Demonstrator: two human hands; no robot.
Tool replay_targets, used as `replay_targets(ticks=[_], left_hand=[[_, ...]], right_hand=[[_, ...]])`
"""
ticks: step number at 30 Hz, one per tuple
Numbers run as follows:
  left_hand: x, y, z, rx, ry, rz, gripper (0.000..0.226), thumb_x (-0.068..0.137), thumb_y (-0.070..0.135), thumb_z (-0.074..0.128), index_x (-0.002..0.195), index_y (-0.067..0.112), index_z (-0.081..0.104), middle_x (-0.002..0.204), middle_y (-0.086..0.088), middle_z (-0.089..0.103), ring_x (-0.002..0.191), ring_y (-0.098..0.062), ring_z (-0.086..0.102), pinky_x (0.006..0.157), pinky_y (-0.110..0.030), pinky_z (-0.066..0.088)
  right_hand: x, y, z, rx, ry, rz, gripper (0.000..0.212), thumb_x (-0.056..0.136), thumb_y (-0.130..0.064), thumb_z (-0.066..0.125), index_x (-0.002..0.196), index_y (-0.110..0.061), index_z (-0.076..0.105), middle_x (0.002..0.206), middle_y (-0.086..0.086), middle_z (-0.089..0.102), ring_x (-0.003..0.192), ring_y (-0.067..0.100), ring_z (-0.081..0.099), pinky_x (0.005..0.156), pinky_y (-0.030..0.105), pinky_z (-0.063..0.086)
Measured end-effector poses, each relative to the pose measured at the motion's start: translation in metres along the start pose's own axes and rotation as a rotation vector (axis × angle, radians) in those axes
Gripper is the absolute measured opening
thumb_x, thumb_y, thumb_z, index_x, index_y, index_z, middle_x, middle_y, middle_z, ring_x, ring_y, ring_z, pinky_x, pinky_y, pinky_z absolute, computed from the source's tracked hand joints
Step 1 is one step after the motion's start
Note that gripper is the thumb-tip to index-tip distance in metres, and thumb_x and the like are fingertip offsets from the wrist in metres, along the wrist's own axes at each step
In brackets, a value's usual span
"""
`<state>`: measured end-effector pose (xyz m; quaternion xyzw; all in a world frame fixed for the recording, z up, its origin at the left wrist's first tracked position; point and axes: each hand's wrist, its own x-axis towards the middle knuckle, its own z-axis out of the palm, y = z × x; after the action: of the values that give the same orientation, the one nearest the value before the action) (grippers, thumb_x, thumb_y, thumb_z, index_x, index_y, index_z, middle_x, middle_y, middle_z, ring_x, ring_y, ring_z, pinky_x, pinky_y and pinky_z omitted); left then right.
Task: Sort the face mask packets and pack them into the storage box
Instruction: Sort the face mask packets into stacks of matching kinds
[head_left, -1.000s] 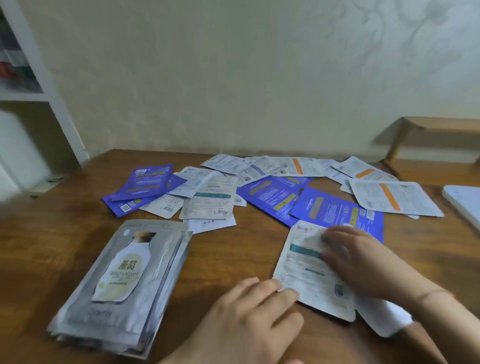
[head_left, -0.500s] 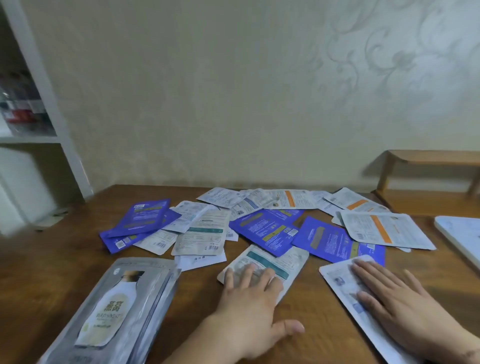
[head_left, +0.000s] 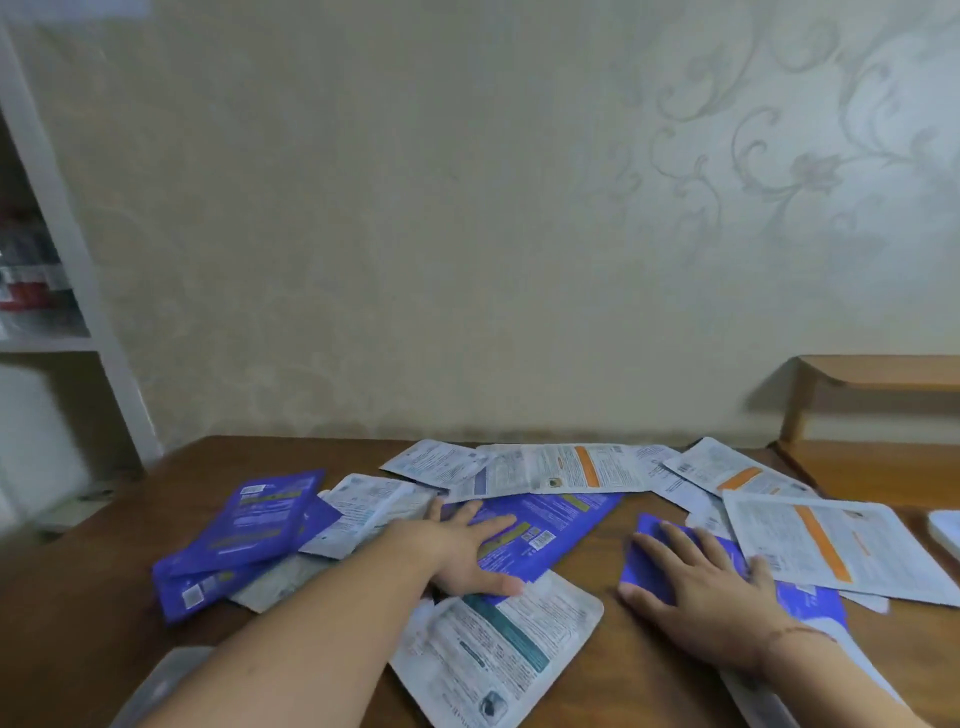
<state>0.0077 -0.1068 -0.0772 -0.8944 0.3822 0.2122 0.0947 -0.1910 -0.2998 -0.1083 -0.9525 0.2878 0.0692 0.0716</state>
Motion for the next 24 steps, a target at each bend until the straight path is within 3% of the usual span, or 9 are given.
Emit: replay_targets(ticks=[4, 6, 9, 12, 14, 16, 18, 21, 24], left_hand=[[0.006, -0.056, -0.015, 0.051, -0.040, -0.025, 0.099, 0.072, 0.086, 0.050, 0.148, 0.058, -0.007, 0.163, 0.012, -0.017, 0.151, -0.031, -0.011, 0.119, -0.061, 0.007], [0.008, -0.076, -0.020, 0.079, -0.045, -0.047, 0.100, 0.072, 0.085, 0.051, 0.149, 0.056, -0.005, 0.164, 0.010, -0.013, 0.152, -0.028, -0.004, 0.120, -0.057, 0.010], [0.007, -0.094, -0.019, 0.091, -0.038, -0.095, 0.101, 0.074, 0.084, 0.050, 0.152, 0.049, -0.004, 0.165, 0.009, -0.011, 0.152, -0.025, 0.001, 0.121, -0.052, 0.013], [0.001, -0.111, -0.015, 0.068, -0.014, -0.115, 0.097, 0.078, 0.081, 0.048, 0.153, 0.048, -0.004, 0.165, 0.008, -0.011, 0.152, -0.025, 0.000, 0.122, -0.050, 0.011], [-0.003, -0.126, -0.014, 0.032, -0.011, -0.132, 0.096, 0.079, 0.080, 0.048, 0.152, 0.049, -0.005, 0.165, 0.008, -0.012, 0.152, -0.024, 0.000, 0.122, -0.050, 0.011], [-0.007, -0.141, -0.013, 0.010, -0.010, -0.154, 0.097, 0.079, 0.079, 0.049, 0.153, 0.048, -0.005, 0.165, 0.008, -0.012, 0.152, -0.024, 0.000, 0.122, -0.049, 0.012], [-0.014, -0.156, -0.011, 0.009, -0.002, -0.157, 0.103, 0.074, 0.081, 0.049, 0.154, 0.045, -0.003, 0.165, 0.010, -0.010, 0.152, -0.021, 0.001, 0.122, -0.047, 0.013], [-0.031, -0.173, -0.007, -0.032, 0.076, -0.090, 0.098, 0.071, 0.081, 0.048, 0.154, 0.047, 0.009, 0.164, 0.015, 0.001, 0.151, -0.012, 0.006, 0.119, -0.041, 0.014], [-0.047, -0.197, 0.000, -0.126, 0.232, -0.060, 0.075, 0.084, 0.074, 0.048, 0.150, 0.050, 0.022, 0.163, 0.020, 0.005, 0.151, -0.009, 0.003, 0.120, -0.042, 0.012]], right_hand=[[0.010, -0.001, -0.017, -0.101, -0.010, 0.022, 0.080, 0.079, -0.085, 0.020, 0.147, -0.044, 0.017, 0.159, -0.014, 0.010, 0.148, 0.021, 0.006, 0.112, 0.063, 0.013], [0.024, -0.020, -0.022, -0.081, 0.088, -0.050, 0.071, 0.084, -0.080, 0.024, 0.145, -0.043, 0.024, 0.159, -0.008, 0.015, 0.148, 0.024, 0.006, 0.114, 0.060, 0.013], [0.051, -0.059, -0.023, -0.004, 0.143, -0.279, 0.069, 0.089, -0.073, 0.029, 0.150, -0.045, 0.012, 0.163, -0.009, -0.003, 0.150, 0.022, -0.012, 0.118, 0.058, 0.006], [0.072, -0.077, -0.017, 0.034, 0.043, -0.315, 0.069, 0.090, -0.073, 0.022, 0.151, -0.046, 0.006, 0.162, -0.013, -0.009, 0.149, 0.019, -0.017, 0.115, 0.063, -0.004], [0.074, -0.074, -0.011, 0.015, 0.012, -0.272, 0.067, 0.091, -0.073, 0.017, 0.151, -0.045, 0.008, 0.162, -0.015, -0.001, 0.150, 0.017, -0.008, 0.113, 0.065, -0.004], [0.065, -0.067, -0.010, -0.009, 0.045, -0.235, 0.065, 0.090, -0.074, 0.017, 0.147, -0.045, 0.021, 0.158, -0.017, 0.016, 0.149, 0.014, 0.008, 0.112, 0.066, -0.002], [0.050, -0.058, -0.011, -0.019, 0.110, -0.206, 0.065, 0.082, -0.080, 0.014, 0.129, -0.043, 0.038, 0.136, -0.018, 0.039, 0.138, 0.011, 0.031, 0.112, 0.065, 0.007], [0.032, -0.041, -0.011, -0.105, 0.130, -0.172, 0.071, 0.064, -0.087, -0.001, 0.104, -0.042, 0.036, 0.107, -0.021, 0.037, 0.118, 0.007, 0.044, 0.109, 0.053, 0.024], [0.029, -0.034, -0.015, -0.157, 0.126, -0.110, 0.050, 0.077, -0.084, 0.018, 0.101, -0.043, 0.034, 0.110, -0.020, 0.037, 0.120, 0.005, 0.044, 0.109, 0.048, 0.030]])
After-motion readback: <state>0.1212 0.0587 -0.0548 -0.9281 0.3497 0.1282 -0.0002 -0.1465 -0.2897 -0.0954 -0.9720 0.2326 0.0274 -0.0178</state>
